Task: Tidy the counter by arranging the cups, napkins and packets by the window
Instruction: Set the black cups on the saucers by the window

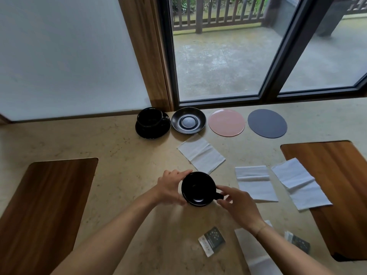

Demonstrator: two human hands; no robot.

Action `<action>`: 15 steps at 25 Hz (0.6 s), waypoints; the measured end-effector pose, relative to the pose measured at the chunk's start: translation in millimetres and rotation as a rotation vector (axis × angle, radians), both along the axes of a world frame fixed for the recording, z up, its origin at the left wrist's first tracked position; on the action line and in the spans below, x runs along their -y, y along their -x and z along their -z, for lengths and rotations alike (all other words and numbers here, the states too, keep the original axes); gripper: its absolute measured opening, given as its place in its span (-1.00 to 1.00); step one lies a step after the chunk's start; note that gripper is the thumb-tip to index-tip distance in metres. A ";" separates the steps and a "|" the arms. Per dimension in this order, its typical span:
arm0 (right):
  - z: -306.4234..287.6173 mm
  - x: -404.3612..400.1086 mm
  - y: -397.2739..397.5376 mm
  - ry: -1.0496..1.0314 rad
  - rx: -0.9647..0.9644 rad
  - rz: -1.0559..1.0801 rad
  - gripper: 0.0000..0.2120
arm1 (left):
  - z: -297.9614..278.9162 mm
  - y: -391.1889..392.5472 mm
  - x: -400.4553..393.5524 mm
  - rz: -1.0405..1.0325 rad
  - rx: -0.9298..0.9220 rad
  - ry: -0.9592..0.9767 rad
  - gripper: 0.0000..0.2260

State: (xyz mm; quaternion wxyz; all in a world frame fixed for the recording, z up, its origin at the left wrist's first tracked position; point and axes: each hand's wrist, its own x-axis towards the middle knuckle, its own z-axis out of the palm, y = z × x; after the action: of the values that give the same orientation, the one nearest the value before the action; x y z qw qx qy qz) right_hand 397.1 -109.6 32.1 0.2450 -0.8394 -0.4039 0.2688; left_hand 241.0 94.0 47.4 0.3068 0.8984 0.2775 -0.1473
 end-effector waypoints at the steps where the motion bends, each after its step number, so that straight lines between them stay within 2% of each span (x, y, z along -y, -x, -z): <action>1: 1.7 -0.9 -1.7 -0.006 0.000 0.005 -0.59 | 1.3 1.6 0.2 -0.014 0.018 -0.004 -0.10; 8: 1.5 -13.9 -14.3 -0.083 0.079 0.000 -0.73 | 6.7 7.1 12.5 -0.130 0.178 0.001 -0.18; 15: -10.4 -52.2 -38.1 -0.256 0.170 -0.079 -0.71 | -4.0 3.7 -13.6 -0.200 0.276 -0.037 -0.15</action>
State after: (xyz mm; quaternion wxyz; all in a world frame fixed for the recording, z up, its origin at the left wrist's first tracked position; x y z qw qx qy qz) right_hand 435.2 -57.4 42.5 0.3041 -0.8045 -0.4869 0.1524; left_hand 237.3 107.7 51.5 0.3387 0.8834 0.3235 0.0141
